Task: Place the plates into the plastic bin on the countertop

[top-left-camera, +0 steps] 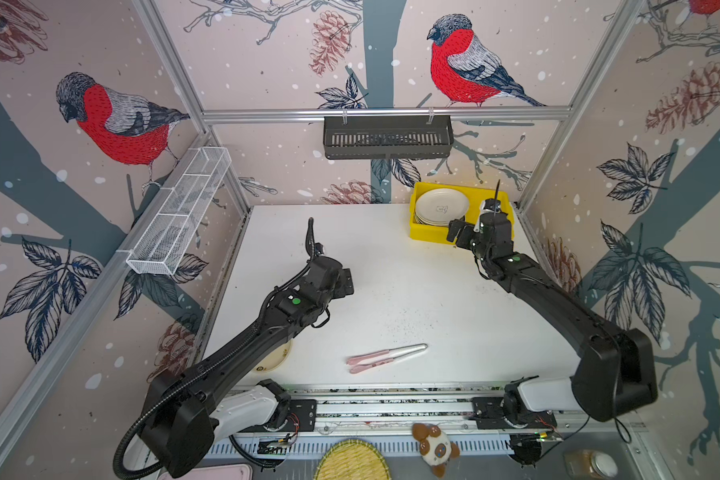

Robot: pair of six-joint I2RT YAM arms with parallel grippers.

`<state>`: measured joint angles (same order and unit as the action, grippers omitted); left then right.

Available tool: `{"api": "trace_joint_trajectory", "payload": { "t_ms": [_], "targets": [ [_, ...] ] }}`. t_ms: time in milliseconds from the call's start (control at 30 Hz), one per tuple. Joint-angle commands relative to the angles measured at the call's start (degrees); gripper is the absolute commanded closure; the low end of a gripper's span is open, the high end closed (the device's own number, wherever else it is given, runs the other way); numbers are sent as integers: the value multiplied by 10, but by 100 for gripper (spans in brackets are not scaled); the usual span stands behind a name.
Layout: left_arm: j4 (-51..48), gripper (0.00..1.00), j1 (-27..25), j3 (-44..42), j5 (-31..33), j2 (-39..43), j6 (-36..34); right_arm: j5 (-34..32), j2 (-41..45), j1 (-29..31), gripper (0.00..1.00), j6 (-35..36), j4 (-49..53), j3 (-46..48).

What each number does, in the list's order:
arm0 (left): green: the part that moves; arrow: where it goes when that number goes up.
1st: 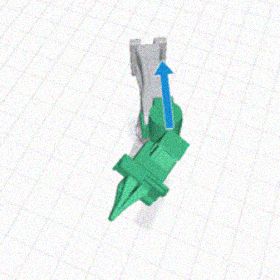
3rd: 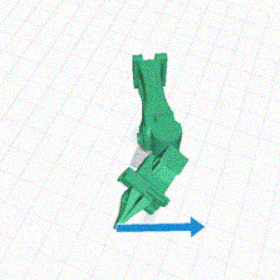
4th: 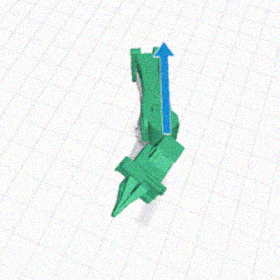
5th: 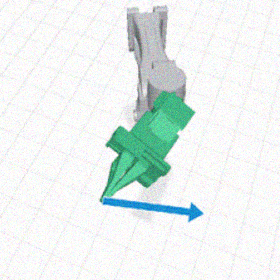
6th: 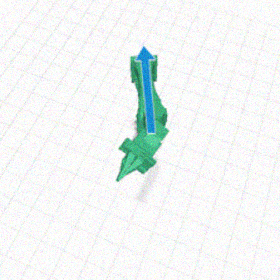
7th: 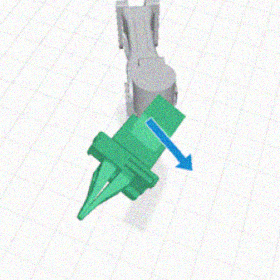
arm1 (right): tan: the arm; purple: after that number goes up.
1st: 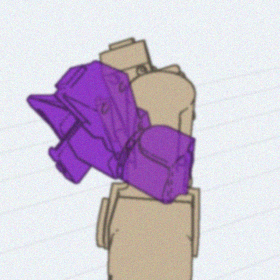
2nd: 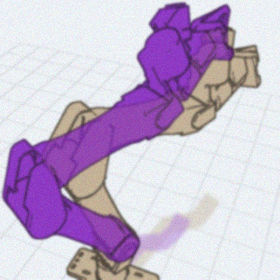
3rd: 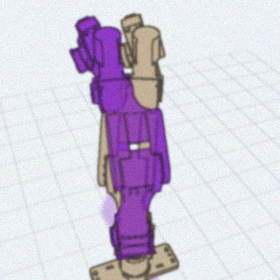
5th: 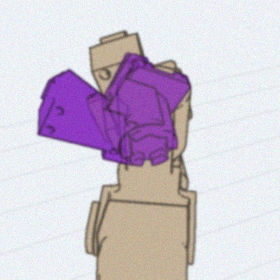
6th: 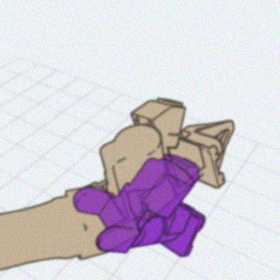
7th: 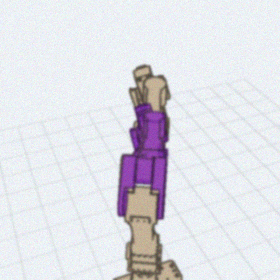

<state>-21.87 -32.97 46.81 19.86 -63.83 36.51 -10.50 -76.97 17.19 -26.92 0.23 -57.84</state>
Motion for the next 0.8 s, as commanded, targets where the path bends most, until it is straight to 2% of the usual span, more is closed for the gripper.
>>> {"api": "trace_joint_trajectory", "payload": {
  "t_ms": [0, 133, 233, 400, 533, 767],
  "targets": [
    [-72, 2, 22, -29, 4, 32, 94, 4, 39, 1, 0, -2, -34, 26],
    [-68, 2, 69, -85, -25, 84, 144, 11, 82, 1, 0, -1, -27, 50],
    [-68, 2, 124, -121, -55, 111, 163, 18, 106, 1, 0, -2, -27, 69],
    [-46, 2, 178, -177, -93, 145, 191, 5, 123, -1, 0, 3, -50, 101],
    [-23, 2, 195, -213, -118, 151, 214, 7, 122, -4, 0, 2, -36, 100],
    [7, 2, 199, -248, -115, 153, 242, -4, 118, -16, 0, -7, -21, 104]
  ]
}}
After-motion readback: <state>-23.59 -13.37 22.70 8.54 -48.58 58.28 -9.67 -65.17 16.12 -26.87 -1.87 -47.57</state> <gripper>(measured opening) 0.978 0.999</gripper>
